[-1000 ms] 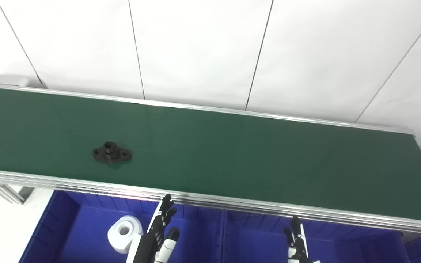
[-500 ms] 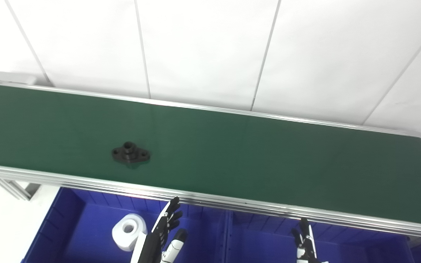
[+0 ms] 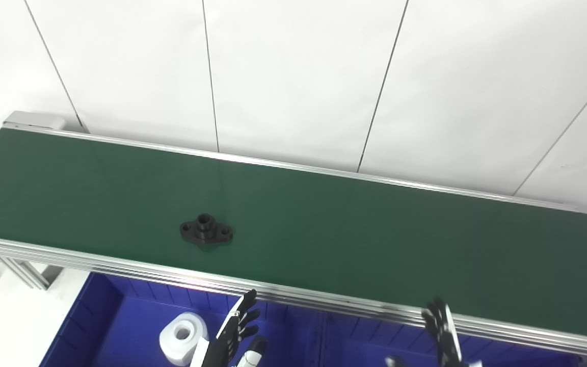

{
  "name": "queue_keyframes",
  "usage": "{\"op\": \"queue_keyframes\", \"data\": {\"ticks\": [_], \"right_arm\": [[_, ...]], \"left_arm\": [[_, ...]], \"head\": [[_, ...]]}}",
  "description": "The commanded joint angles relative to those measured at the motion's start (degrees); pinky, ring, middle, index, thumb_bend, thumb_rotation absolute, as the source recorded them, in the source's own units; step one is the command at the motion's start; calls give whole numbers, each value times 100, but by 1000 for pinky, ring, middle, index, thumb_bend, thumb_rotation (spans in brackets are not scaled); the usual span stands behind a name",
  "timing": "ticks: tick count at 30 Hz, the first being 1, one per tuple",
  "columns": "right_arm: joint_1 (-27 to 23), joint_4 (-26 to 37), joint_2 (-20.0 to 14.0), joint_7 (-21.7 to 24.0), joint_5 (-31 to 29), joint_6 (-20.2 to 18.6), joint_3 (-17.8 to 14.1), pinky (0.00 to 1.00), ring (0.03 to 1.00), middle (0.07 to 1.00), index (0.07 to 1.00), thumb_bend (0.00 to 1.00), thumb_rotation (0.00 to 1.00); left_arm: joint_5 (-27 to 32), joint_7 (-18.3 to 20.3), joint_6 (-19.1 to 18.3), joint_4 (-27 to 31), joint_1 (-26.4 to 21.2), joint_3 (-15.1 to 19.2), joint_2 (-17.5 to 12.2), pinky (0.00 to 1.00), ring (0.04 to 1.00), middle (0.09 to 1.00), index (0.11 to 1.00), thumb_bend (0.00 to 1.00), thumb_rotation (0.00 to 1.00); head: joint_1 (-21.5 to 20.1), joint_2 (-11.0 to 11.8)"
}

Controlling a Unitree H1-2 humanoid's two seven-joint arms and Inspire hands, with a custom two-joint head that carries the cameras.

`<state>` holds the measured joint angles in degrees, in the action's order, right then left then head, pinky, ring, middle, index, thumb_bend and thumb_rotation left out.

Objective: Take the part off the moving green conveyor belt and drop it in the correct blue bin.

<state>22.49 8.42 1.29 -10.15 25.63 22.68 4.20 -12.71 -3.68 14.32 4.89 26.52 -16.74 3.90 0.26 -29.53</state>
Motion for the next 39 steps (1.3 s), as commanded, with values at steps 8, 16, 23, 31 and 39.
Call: {"op": "queue_keyframes", "data": {"ticks": [8,16,23,31,39], "right_arm": [[-1417,287,-50,-30,992,-488,37,754,839,874,909,950,381],[-2428,150,-144,398,1900,-1360,333,649,743,813,841,973,314],[-3313,-619,-128,521,2748,-2154,838,653,750,799,812,977,292],[-3921,-1598,-189,421,3037,-2480,1274,693,747,782,794,988,346],[-4390,-2405,-306,266,3135,-2476,1810,700,682,715,764,1000,458]], "left_arm": [[49,70,-37,40,-71,-285,363,858,907,960,943,611,868],[130,148,-192,169,-34,-276,346,877,913,968,952,618,892],[112,134,-134,178,-17,-272,347,869,910,962,953,580,901],[121,132,-145,222,16,-301,380,880,911,965,954,595,895],[93,84,-148,264,58,-336,451,884,907,962,951,594,878]], "head": [[-181,-122],[-290,-247],[-280,-313],[-251,-393],[-209,-445]]}}
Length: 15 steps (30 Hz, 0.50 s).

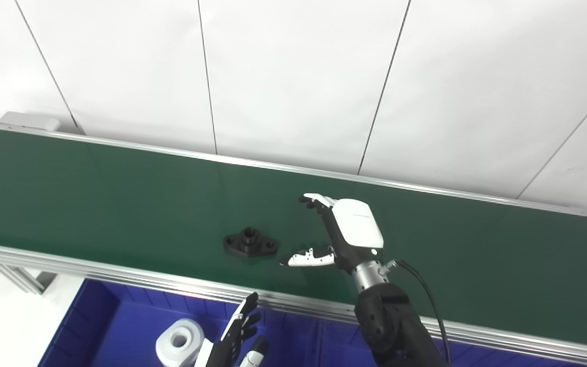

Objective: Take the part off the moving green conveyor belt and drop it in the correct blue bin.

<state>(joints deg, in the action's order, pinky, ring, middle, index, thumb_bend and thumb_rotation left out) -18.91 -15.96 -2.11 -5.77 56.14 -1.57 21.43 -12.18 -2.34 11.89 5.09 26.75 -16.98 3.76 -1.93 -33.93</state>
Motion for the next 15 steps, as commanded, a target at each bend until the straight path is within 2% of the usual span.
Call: {"op": "queue_keyframes", "data": {"ticks": [1,8,15], "right_arm": [[-293,-35,31,-183,93,-57,142,699,676,710,761,1000,442],[-498,-405,70,-189,99,-187,401,692,662,704,750,1000,379],[-540,-558,149,-147,-82,-254,491,675,658,703,742,1000,379]], "left_arm": [[20,-58,97,247,40,-316,470,877,904,961,951,589,882],[-69,-109,105,279,84,-373,545,866,893,950,949,573,880],[-145,-168,127,288,110,-445,589,855,894,954,954,553,888]], "head": [[11,-6],[51,-33],[97,-62]]}}
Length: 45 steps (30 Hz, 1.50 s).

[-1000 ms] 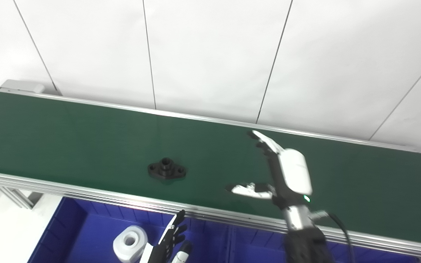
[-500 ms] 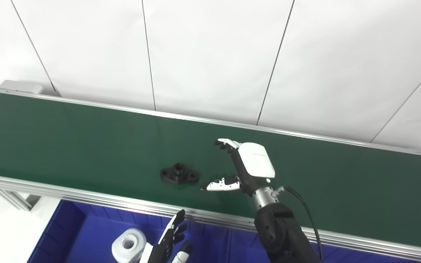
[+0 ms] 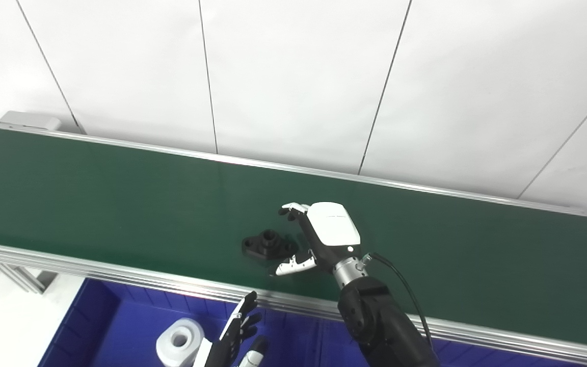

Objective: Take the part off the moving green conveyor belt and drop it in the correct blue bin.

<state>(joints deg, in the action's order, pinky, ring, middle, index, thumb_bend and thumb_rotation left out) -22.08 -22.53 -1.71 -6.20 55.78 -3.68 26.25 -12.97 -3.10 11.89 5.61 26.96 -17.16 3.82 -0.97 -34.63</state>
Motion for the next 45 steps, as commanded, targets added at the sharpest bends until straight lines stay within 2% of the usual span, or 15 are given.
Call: {"op": "queue_keyframes", "data": {"ticks": [1,4,6,7,8,11,16,21,22,24,29,32,38,41,45], "right_arm": [[-230,66,127,-117,-73,-53,29,665,654,698,737,1000,367],[-234,-70,183,-158,-155,-46,83,633,626,668,709,986,329],[-236,-176,175,-121,-97,-118,165,555,549,594,658,928,273],[-229,-311,172,-145,-66,-157,211,386,397,460,557,689,193],[-219,-428,161,-167,-49,-185,248,304,323,391,510,577,155],[-178,-865,58,-212,58,-323,398,270,303,371,491,532,134],[-159,-1162,-46,-49,26,-692,495,142,205,306,485,523,130],[-133,-1177,-96,79,-119,-912,514,170,248,361,486,521,126],[-138,-1176,-108,89,-143,-930,528,171,249,427,485,527,51],[-144,-1161,-128,107,-191,-956,547,163,240,459,484,531,13],[-153,-1034,-237,334,-224,-1101,620,192,266,472,485,531,0],[-153,-907,-325,594,-258,-1206,659,235,313,405,512,523,0],[-95,-271,-467,936,-460,-1264,588,206,286,394,505,524,1],[-78,152,-563,1043,-500,-1229,598,185,258,464,486,531,2],[-6,1121,-773,1344,-480,-1159,598,189,254,470,485,531,3]], "left_arm": [[-76,-102,154,223,87,-435,585,852,894,955,954,549,889],[-120,-108,130,242,97,-467,597,853,901,960,957,559,900],[-158,-125,100,270,111,-487,614,846,898,957,954,578,900],[-176,-133,87,286,119,-496,619,841,894,953,950,582,900],[-199,-143,82,302,131,-507,625,835,889,949,947,582,900],[-222,-151,68,365,169,-521,627,829,884,944,941,576,897],[-131,-121,40,433,201,-513,609,848,891,942,934,581,888],[-149,-114,80,433,176,-490,562,840,889,942,931,560,887],[-149,-113,88,427,169,-482,554,838,887,939,928,553,885],[-140,-110,94,421,160,-471,544,837,887,939,926,549,885],[-175,-115,104,405,143,-452,510,834,882,938,929,553,893],[-153,-102,137,385,140,-441,482,845,885,939,930,554,885],[-104,-75,149,379,130,-425,444,847,887,940,931,558,882],[-77,-71,151,381,127,-411,435,850,889,939,930,564,880],[11,-37,96,415,118,-392,421,860,892,941,929,554,882]], "head": [[1,8],[37,-13],[48,-29],[50,-33],[55,-50],[33,-98],[-8,-137],[-66,-160],[-76,-165],[-93,-169],[-126,-182],[-157,-189],[-206,-210],[-228,-219],[-266,-228]]}}
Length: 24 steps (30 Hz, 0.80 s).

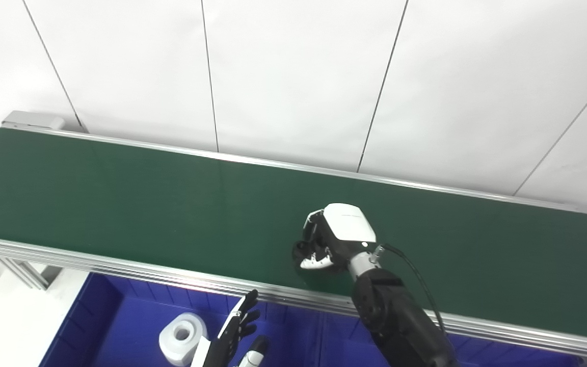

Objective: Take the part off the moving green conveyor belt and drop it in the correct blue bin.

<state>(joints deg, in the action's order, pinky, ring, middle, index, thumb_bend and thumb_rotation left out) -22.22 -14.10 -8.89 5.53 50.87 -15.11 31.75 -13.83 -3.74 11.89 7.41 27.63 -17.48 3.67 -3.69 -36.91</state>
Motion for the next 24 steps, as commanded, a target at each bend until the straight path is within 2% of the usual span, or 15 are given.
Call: {"op": "queue_keyframes", "data": {"ticks": [1,10,16,20,23,24], "right_arm": [[54,543,-120,244,0,19,23,198,261,471,484,531,3],[495,2522,-690,1224,-132,16,-365,179,233,470,486,531,1],[942,3447,-1136,1724,167,70,-509,203,261,471,485,530,1],[1396,3902,-1370,2088,404,67,-553,184,240,470,484,531,0],[1747,4121,-1449,2296,596,66,-574,199,258,471,485,531,0],[1896,4231,-1452,2417,684,20,-574,206,267,472,485,531,0]], "left_arm": [[111,27,87,243,48,-351,432,864,893,942,930,551,883],[268,68,82,278,12,-267,353,856,877,924,920,564,883],[470,166,50,359,-2,-196,243,906,895,936,937,594,882],[547,236,0,474,1,-120,142,926,904,937,952,608,911],[709,327,-95,595,4,-71,65,956,918,946,961,608,926],[757,366,-183,665,7,-48,20,973,929,954,969,608,935]], "head": [[-19,2],[-270,-58],[-636,-178],[-904,-281],[-1021,-340],[-1181,-409]]}}
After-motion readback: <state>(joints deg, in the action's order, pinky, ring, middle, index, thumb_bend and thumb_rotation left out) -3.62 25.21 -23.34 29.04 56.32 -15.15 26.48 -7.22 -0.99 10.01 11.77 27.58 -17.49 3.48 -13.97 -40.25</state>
